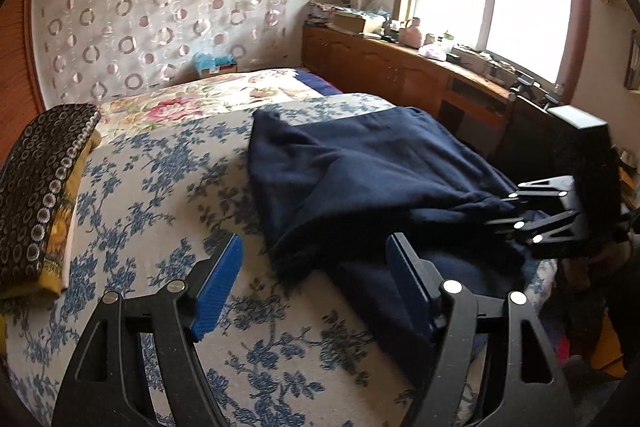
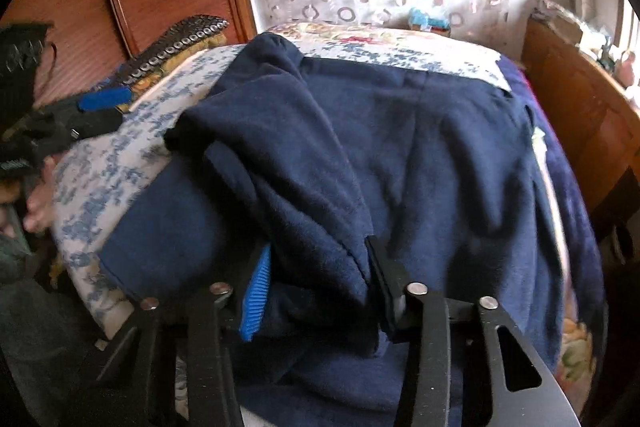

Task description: Fold small clothes

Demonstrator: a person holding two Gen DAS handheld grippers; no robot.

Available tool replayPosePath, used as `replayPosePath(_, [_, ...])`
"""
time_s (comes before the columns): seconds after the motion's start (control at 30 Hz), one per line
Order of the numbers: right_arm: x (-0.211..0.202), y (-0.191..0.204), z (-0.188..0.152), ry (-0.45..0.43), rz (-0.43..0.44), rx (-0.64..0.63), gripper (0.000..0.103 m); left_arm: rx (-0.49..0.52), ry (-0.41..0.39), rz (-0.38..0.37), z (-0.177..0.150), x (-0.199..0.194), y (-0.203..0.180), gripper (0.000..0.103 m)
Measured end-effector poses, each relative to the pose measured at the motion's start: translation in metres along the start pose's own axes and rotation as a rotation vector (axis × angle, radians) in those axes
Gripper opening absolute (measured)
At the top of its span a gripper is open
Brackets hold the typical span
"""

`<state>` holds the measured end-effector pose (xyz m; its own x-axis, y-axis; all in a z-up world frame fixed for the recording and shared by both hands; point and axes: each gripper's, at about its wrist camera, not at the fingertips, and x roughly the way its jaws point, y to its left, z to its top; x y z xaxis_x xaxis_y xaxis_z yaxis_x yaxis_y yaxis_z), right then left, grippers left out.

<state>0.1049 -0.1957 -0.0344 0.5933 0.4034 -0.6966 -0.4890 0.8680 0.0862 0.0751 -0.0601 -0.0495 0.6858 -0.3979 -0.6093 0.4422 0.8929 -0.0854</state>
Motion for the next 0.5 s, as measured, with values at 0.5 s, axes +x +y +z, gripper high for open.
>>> replayPosePath(0.5, [-0.047,0.018,0.01,-0.17,0.0,-0.029,0.012,-0.019,-0.02,0.007,-0.002,-0.002,0.006,0.075])
